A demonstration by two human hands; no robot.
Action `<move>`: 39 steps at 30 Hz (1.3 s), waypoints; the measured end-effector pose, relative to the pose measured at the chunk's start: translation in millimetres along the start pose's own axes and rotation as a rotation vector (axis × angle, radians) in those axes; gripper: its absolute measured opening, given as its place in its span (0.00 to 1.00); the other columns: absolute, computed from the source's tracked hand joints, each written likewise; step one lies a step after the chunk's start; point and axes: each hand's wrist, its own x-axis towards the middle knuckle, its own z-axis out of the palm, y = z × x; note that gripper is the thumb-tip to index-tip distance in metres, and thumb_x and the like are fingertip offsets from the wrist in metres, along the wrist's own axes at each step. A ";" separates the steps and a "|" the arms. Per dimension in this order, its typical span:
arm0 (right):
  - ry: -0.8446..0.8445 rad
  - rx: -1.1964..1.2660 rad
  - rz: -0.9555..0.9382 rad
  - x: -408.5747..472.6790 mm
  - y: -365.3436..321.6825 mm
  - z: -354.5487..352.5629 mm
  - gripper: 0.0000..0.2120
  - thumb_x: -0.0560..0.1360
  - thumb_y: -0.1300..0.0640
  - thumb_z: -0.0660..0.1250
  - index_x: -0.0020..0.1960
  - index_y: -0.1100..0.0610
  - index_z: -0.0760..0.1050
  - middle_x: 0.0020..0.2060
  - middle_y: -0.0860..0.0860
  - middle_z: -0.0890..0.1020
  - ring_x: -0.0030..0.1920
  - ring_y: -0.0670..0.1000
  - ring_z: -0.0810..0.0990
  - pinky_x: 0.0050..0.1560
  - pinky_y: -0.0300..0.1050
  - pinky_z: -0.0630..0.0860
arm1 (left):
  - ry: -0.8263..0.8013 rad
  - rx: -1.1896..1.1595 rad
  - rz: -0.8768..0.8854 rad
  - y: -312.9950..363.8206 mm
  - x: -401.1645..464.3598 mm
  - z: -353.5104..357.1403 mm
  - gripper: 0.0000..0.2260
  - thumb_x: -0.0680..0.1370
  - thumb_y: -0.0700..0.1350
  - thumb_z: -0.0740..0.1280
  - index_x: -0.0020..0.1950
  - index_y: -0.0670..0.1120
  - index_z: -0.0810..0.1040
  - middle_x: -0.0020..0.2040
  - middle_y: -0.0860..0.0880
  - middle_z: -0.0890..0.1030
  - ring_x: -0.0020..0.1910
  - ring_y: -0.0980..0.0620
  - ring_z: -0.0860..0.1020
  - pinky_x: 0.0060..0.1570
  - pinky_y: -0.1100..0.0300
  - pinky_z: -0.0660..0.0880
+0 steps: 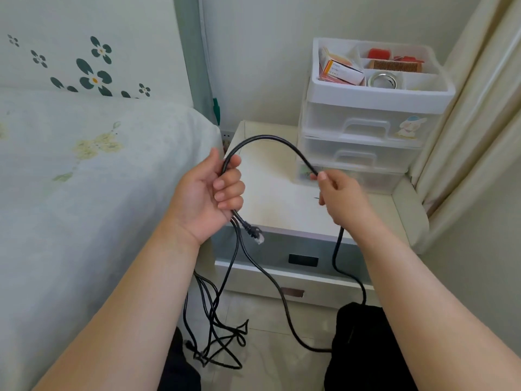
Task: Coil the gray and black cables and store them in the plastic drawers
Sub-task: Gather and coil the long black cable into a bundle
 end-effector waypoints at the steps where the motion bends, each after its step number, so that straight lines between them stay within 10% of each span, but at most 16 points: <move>1: -0.034 -0.069 -0.011 -0.7 2.9 4.3 0.15 0.81 0.48 0.53 0.56 0.50 0.78 0.41 0.46 0.76 0.36 0.46 0.72 0.37 0.42 0.68 | -0.008 -0.061 0.021 -0.6 0.1 0.7 0.15 0.79 0.52 0.58 0.44 0.43 0.78 0.24 0.54 0.62 0.21 0.58 0.59 0.21 0.67 0.53; 4: -0.248 -0.279 0.012 -4.0 8.1 17.9 0.16 0.81 0.47 0.53 0.54 0.48 0.80 0.55 0.48 0.79 0.50 0.50 0.77 0.49 0.43 0.70 | 0.011 -0.189 0.113 2.1 -0.9 0.6 0.15 0.75 0.46 0.59 0.55 0.39 0.77 0.24 0.54 0.63 0.21 0.58 0.59 0.21 0.67 0.55; 14: -0.454 -0.582 -0.288 -42.0 -4.6 43.3 0.15 0.80 0.45 0.56 0.60 0.50 0.75 0.50 0.51 0.81 0.51 0.55 0.77 0.48 0.47 0.74 | 0.205 0.170 0.282 -10.2 3.2 0.3 0.19 0.84 0.48 0.50 0.70 0.43 0.69 0.34 0.50 0.79 0.20 0.56 0.63 0.21 0.65 0.61; 17: -0.466 -0.675 -0.463 -50.7 -9.0 46.8 0.13 0.80 0.48 0.56 0.58 0.52 0.73 0.46 0.53 0.79 0.49 0.56 0.77 0.40 0.46 0.71 | 0.131 0.473 0.286 -18.5 1.1 3.0 0.19 0.84 0.54 0.48 0.72 0.51 0.64 0.54 0.49 0.84 0.37 0.48 0.83 0.37 0.57 0.78; 21: -0.413 -0.742 -0.638 -54.1 -10.0 49.1 0.11 0.81 0.50 0.56 0.57 0.54 0.73 0.42 0.51 0.73 0.46 0.56 0.77 0.37 0.45 0.65 | 0.040 1.034 0.307 -33.8 -2.4 0.5 0.19 0.81 0.59 0.46 0.68 0.57 0.66 0.63 0.55 0.79 0.52 0.51 0.83 0.60 0.48 0.75; 28: -0.731 -0.190 -0.417 -44.8 -11.0 35.3 0.11 0.75 0.62 0.63 0.56 0.56 0.69 0.48 0.52 0.80 0.46 0.51 0.79 0.46 0.44 0.77 | -0.106 1.700 0.396 -51.6 -10.4 -6.1 0.20 0.81 0.60 0.46 0.71 0.61 0.61 0.41 0.54 0.83 0.40 0.58 0.80 0.42 0.56 0.75; 31: -0.715 0.108 -0.203 -39.1 -10.9 29.7 0.12 0.74 0.64 0.66 0.55 0.56 0.69 0.46 0.53 0.83 0.32 0.42 0.78 0.31 0.32 0.71 | -0.066 1.843 0.529 -50.8 -8.1 -7.5 0.21 0.81 0.57 0.46 0.71 0.55 0.64 0.28 0.54 0.77 0.31 0.54 0.77 0.32 0.57 0.70; 39: -0.824 0.039 -0.042 -18.6 7.0 5.5 0.11 0.77 0.53 0.66 0.52 0.61 0.77 0.27 0.49 0.73 0.26 0.46 0.72 0.35 0.43 0.78 | 0.100 1.984 0.529 -39.3 2.6 -20.6 0.23 0.80 0.58 0.44 0.64 0.50 0.71 0.27 0.52 0.74 0.27 0.53 0.73 0.29 0.57 0.69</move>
